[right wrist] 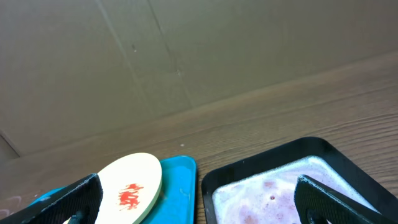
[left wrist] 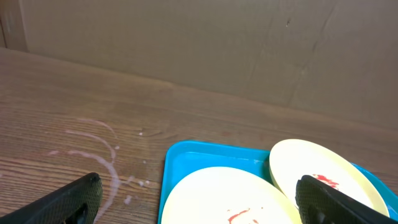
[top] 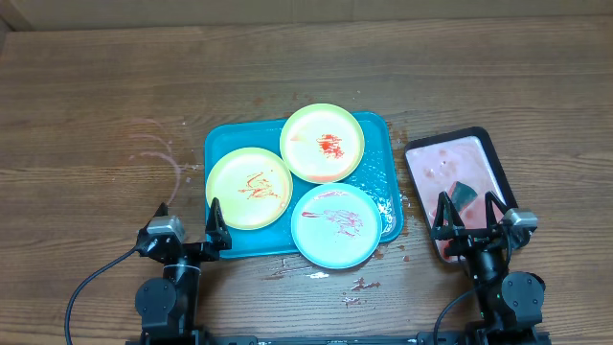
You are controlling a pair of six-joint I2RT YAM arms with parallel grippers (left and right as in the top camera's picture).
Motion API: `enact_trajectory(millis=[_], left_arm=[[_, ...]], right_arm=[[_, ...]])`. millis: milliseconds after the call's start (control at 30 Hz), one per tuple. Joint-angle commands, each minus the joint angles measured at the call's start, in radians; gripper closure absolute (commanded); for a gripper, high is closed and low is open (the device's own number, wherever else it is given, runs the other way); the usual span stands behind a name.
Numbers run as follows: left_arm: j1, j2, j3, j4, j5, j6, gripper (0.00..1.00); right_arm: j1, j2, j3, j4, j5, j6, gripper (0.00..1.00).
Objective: Clean dirty plates on tray and stack at the side
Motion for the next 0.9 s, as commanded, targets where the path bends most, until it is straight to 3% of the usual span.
enact_trajectory(millis=[0,400,533,667,867], left_arm=[[-0.006,-0.010,-0.003,-0.002,-0.003,0.020,0.00],[-0.006,-0.010,-0.003,-0.002,-0.003,0.020,0.00],[-0.006,-0.010,-0.003,-0.002,-0.003,0.020,0.00],[-0.006,-0.010,-0.003,-0.002,-0.003,0.020,0.00],[-0.006,-0.010,-0.003,-0.002,-0.003,0.020,0.01]], right_arm=[[-0.002,-0.007,-0.010,0.006,0.002,0.000,0.00],[-0.002,-0.006,-0.010,0.014,-0.006,-0.002,0.00],[-0.002,-0.006,0.021,0.005,-0.127,-0.003,0.00],[-0.002,0.001,0.100,-0.034,-0.224,-0.003,0.00],[-0.002,0.121,0.337,-0.254,-0.229,-0.059,0.00]])
